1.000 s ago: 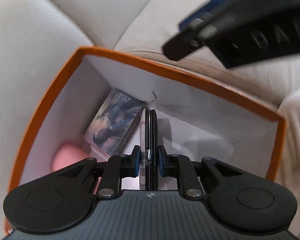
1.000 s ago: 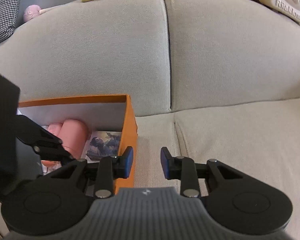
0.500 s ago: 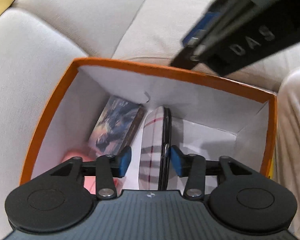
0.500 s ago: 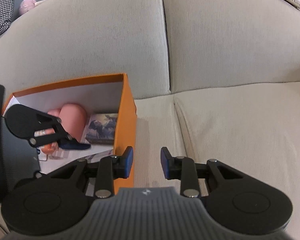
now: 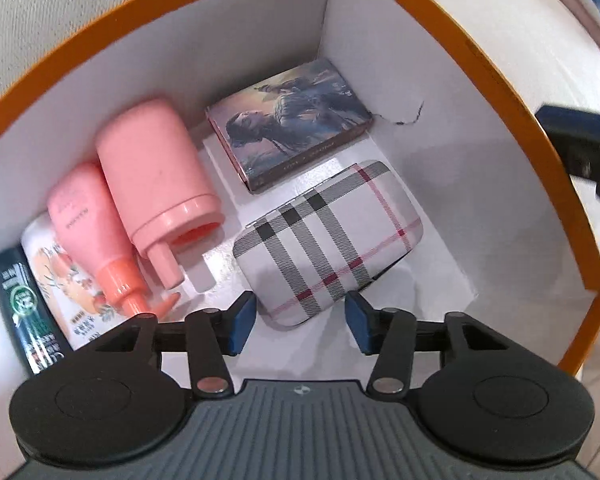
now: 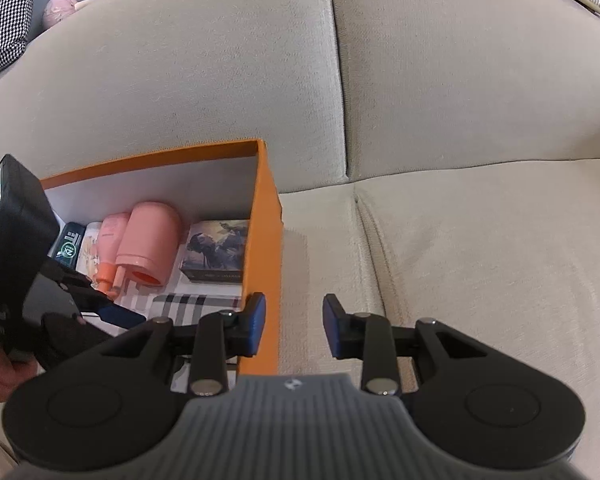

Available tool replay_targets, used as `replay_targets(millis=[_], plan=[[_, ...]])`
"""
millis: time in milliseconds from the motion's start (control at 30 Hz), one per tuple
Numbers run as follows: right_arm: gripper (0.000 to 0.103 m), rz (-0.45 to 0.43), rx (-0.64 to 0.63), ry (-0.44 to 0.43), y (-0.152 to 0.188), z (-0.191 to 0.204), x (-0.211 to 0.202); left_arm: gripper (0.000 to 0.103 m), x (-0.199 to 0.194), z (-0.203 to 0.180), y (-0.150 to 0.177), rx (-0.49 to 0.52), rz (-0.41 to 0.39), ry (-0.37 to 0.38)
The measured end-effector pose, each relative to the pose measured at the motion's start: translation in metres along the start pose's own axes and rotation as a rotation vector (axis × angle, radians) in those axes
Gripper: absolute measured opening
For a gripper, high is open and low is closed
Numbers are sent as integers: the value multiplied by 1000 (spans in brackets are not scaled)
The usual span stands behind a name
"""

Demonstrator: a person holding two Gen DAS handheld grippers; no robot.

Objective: Organize rigid objects
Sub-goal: 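Open left tool to lay the plaid pouch flat in the box, withdraw, then move both tools back toward the clear cube and cardboard box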

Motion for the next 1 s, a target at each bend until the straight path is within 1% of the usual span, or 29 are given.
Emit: replay_targets(millis=[67,100,133,167,200,267,300,400,433,467,533,667,767,833,867,933,967,1000], plan=[[33,-1,12,7,1,-1,1,54,1,-1,-4,-19,8,4],[33,-2,17,7,0,-1,1,50,2,-2,-6,-30,13,6],[33,-4,42,26,0,-3,2,48,3,-3,-9,-48,16,10],[33,-4,44,29,-1,-4,2,47,3,-3,-11,-62,14,12],[33,-4,42,31,-1,-4,2,47,4,-4,-13,-64,16,-5],[33,-3,43,37,-1,-4,4,47,4,-5,-15,-42,6,-34],[33,-5,75,62,0,-6,5,46,3,-5,-16,-38,1,-40],[33,-7,81,70,0,-6,4,43,1,-1,-16,-64,-11,-33],[33,-11,109,93,0,-8,4,42,0,0,-16,-73,-15,-39],[33,-12,110,97,0,-7,3,40,-1,1,-16,-77,-16,-44],[33,-20,172,158,1,-11,3,40,-3,-1,-14,-77,-17,-36],[34,-26,165,178,3,-9,-3,40,-19,0,-7,-95,-49,-38],[35,-44,195,214,2,-10,-12,40,-46,1,1,-116,-130,-45],[35,-59,189,221,2,-7,-20,40,-71,-1,9,-134,-215,-43],[35,-70,219,255,2,-8,-24,40,-85,-2,7,-142,-263,-41],[35,-93,214,249,3,-2,-31,40,-113,-7,21,-161,-350,-41],[36,-106,216,241,5,1,-36,40,-124,1,21,-170,-381,-42],[36,-124,254,270,9,3,-41,40,-134,-2,29,-189,-418,-45]])
Point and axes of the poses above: each gripper's, at about its wrist camera, not at the fingertips, and x roughly the way its jaws point, z to its left, y to its underside, the point moved 8 cm from there along x, roughly the way its jaws point, and after that the axes turned 6 degrees about x, right-handed, at the moved point
